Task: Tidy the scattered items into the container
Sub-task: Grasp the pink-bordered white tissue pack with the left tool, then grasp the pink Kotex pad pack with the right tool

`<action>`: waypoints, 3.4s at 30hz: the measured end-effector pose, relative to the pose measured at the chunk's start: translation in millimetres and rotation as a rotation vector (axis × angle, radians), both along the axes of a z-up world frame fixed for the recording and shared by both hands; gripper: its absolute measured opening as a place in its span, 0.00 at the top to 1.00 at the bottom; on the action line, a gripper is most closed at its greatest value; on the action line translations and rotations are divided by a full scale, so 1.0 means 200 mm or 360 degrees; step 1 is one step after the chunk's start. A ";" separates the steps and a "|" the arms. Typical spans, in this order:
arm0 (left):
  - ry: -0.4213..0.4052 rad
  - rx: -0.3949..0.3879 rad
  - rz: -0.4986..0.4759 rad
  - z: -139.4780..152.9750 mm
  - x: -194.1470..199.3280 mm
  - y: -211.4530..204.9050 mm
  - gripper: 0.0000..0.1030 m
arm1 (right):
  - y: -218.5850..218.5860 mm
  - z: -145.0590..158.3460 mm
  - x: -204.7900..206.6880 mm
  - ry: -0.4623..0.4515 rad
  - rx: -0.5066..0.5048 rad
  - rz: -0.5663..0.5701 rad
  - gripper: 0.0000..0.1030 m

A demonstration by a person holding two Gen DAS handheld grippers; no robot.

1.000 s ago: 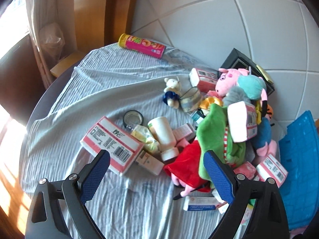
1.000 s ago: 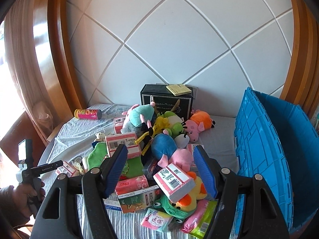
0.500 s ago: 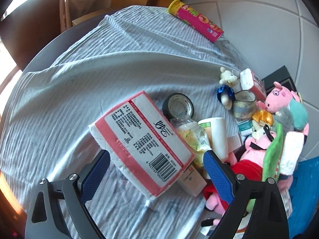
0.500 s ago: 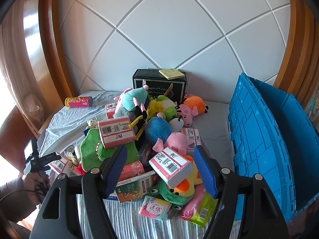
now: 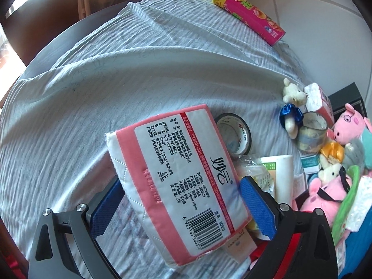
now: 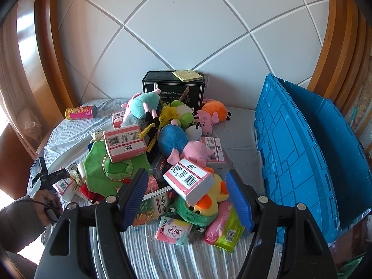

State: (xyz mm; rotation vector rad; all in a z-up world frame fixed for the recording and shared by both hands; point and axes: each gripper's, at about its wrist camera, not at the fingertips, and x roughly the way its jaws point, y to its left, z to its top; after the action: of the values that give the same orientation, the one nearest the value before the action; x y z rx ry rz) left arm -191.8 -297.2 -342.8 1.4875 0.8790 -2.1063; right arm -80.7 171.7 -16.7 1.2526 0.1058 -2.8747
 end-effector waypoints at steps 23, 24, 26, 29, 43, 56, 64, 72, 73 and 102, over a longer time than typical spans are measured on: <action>-0.0044 -0.0173 -0.0303 0.07 0.01 -0.05 0.10 | 0.02 -0.10 0.06 -0.0035 -0.0093 0.0023 0.34; -0.0036 -0.0180 -0.0306 0.09 0.03 -0.07 0.10 | 0.01 -0.11 0.06 -0.0035 -0.0099 0.0030 0.34; -0.0021 -0.0190 -0.0308 0.13 0.08 -0.08 0.10 | 0.00 -0.13 0.06 -0.0038 -0.0109 0.0044 0.34; 0.0005 -0.0200 -0.0312 0.18 0.14 -0.09 0.10 | -0.01 -0.20 0.07 -0.0048 -0.0102 0.0067 0.34; 0.0088 -0.0261 -0.0482 0.41 0.34 0.00 0.10 | -0.05 -0.93 0.09 -0.0317 -0.0199 0.0100 0.34; 0.0172 -0.0327 -0.0557 0.62 0.48 -0.08 0.10 | -0.08 -1.44 -0.05 -0.0455 -0.0064 -0.0140 0.29; 0.0162 -0.0320 -0.0576 0.61 0.51 -0.08 0.10 | -0.04 -1.46 -0.06 -0.0451 -0.0022 -0.0203 0.25; 0.0189 -0.0328 -0.0619 0.65 0.48 -0.04 0.10 | 0.01 -1.51 -0.04 -0.0500 -0.0044 -0.0224 0.24; 0.0192 -0.0330 -0.0621 0.65 0.48 -0.04 0.10 | 0.01 -1.52 -0.04 -0.0502 -0.0034 -0.0223 0.24; 0.0392 -0.0234 -0.0647 0.88 0.37 0.18 0.10 | -0.22 -0.59 0.11 -0.0126 -0.0075 0.0099 0.27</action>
State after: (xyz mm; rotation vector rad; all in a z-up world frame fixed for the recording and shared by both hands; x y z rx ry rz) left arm -117.9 -262.2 -167.5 1.4442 0.5137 -2.6294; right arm -59.2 127.1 -135.6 1.3281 0.0747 -2.7547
